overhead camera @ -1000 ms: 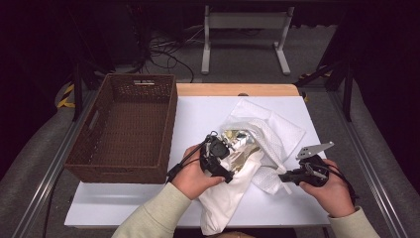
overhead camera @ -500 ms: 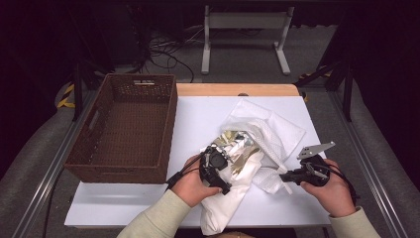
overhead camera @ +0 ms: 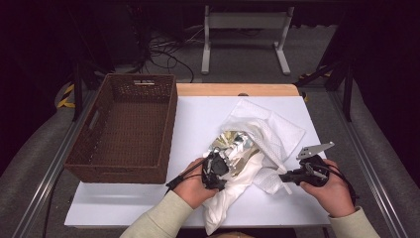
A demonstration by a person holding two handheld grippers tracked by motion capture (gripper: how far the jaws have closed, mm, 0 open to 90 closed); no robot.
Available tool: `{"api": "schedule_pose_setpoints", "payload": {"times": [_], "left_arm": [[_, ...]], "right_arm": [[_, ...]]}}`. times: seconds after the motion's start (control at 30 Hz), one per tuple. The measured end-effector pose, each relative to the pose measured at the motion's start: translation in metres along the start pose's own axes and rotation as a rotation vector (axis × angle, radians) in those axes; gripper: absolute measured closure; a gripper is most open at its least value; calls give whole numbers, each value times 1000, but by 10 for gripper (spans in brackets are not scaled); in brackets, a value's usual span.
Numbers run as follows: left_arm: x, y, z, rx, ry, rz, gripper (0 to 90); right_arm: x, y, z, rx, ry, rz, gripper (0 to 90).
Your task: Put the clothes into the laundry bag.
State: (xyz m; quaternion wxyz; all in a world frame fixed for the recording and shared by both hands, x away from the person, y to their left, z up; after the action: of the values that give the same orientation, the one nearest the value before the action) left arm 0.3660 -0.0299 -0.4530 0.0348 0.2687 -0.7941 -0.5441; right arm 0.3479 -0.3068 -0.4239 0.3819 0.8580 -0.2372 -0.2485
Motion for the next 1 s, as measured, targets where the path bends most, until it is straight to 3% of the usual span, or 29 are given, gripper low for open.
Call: {"api": "schedule_pose_setpoints", "payload": {"times": [0.1, 0.27, 0.43, 0.77, 1.0], "left_arm": [[3, 2, -4, -7, 1, -3, 700], [2, 8, -8, 27, 28, 15, 727], [6, 17, -22, 70, 24, 30, 732], [34, 16, -62, 87, -52, 118, 732], [46, 3, -87, 57, -84, 177, 732]], "right_arm": [[-1, 0, 0, -1, 0, 0, 849], [-1, 1, -1, 4, 5, 2, 850], [-4, 2, -3, 9, 15, 2, 851], [-9, 3, -6, 11, 47, 0, 851], [-8, 3, -5, -3, 51, 12, 851]]}}
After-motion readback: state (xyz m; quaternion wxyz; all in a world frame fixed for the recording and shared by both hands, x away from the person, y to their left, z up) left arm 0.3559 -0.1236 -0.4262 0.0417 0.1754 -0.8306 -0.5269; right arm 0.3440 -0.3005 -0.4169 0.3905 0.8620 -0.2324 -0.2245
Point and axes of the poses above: each handheld gripper's, and its own axes: y roughly backward along the jaws, z roughly out of its underside, x roughly to its right, the point moved 3 cm from there along -y, roughly forward along the jaws, and after that the axes turned 6 degrees about -z, right-handed, at the moved point
